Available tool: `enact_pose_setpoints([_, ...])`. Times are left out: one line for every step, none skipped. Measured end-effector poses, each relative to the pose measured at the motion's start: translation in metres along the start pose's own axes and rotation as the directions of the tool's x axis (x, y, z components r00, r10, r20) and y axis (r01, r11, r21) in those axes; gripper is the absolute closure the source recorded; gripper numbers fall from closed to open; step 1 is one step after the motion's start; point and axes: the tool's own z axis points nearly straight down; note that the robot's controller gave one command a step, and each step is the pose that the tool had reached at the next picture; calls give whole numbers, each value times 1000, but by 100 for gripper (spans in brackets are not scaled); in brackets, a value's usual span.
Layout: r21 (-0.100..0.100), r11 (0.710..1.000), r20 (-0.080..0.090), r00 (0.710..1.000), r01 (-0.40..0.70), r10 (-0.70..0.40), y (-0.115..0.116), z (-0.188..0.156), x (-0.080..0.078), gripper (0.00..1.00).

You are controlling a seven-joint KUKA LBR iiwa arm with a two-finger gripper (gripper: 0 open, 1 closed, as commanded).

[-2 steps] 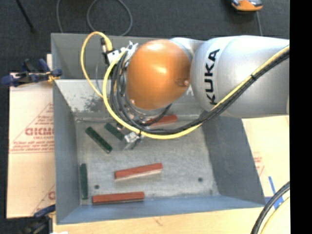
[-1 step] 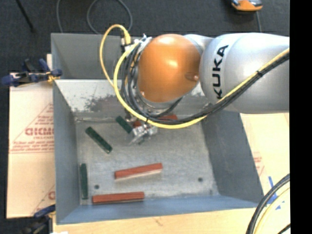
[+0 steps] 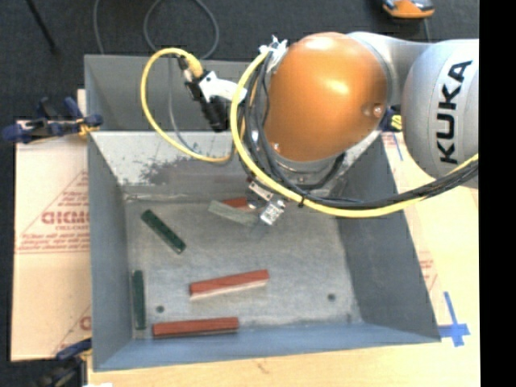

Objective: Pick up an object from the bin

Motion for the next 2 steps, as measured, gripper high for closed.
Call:
enact_pose_setpoints([-1,999,7,999,-32,32,-51,34,-9,100])
enact_pose_setpoints([1,753,5,753,658,-658,-47,75,10,100])
